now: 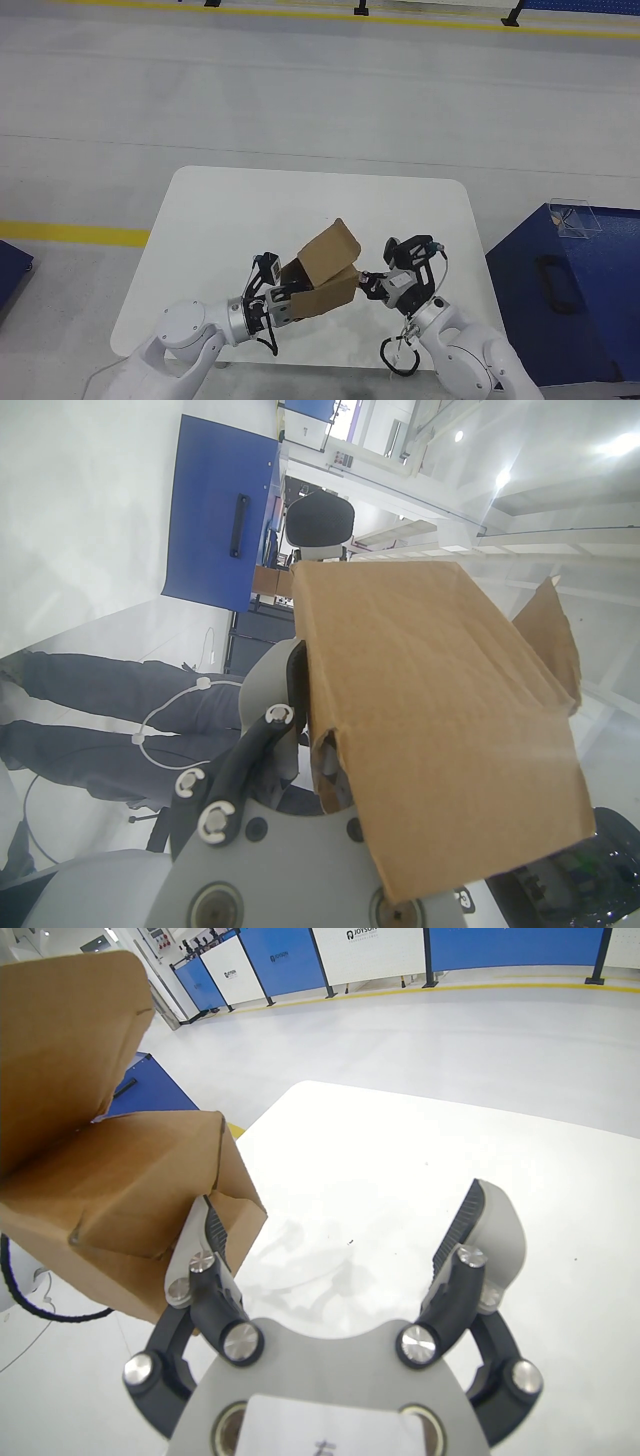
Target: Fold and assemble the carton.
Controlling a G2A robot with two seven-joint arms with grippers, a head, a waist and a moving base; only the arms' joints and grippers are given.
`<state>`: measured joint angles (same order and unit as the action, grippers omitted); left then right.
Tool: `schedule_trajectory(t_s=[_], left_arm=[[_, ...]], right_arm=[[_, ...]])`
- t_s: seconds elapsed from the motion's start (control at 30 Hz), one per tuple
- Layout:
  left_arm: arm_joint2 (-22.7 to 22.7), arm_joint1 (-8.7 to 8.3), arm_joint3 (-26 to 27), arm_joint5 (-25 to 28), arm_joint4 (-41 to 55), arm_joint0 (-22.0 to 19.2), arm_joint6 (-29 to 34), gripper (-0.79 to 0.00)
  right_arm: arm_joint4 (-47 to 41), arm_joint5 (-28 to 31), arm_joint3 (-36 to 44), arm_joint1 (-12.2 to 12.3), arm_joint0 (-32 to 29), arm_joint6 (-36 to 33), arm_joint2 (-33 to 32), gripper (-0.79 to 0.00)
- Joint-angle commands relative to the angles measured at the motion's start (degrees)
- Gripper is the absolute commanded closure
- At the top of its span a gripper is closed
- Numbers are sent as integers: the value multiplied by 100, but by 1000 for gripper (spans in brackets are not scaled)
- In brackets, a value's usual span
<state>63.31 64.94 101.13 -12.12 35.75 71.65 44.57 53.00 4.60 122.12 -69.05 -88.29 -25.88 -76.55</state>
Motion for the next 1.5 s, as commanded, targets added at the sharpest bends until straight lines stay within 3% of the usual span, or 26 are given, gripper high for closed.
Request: schedule_trajectory(t_s=[0.0, 0.17, 0.27, 0.4, 0.6, 1.03, 1.4, 1.47], left_arm=[[-2, 2, 12, 11, 50, 24, 17, 0], [20, 7, -6, -153, 373, 34, 163, 0], [47, 5, -1, -185, 431, 28, 189, 0], [55, 5, -1, -197, 437, 29, 161, 0], [-1, 16, -15, -174, 395, 21, 98, 0], [11, 21, -31, -94, 429, 28, 108, 0], [12, 23, -43, -90, 448, 23, 120, 0], [12, 23, -43, -90, 448, 23, 120, 0]], right_arm=[[-97, -92, 15, -9, -32, 130, -24, -785], [-313, -414, 13, -22, -117, 548, -317, -785], [321, -626, -88, -14, -200, 747, -339, -785], [421, -241, -118, -7, -321, 680, -113, -785], [-230, 141, -62, -2, -367, 437, -119, -785], [-1007, 340, -120, 8, -147, -4, -212, -785], [-1007, 340, -120, 8, -147, -4, -212, -785], [-931, 74, -119, 6, -167, 233, -378, -785]])
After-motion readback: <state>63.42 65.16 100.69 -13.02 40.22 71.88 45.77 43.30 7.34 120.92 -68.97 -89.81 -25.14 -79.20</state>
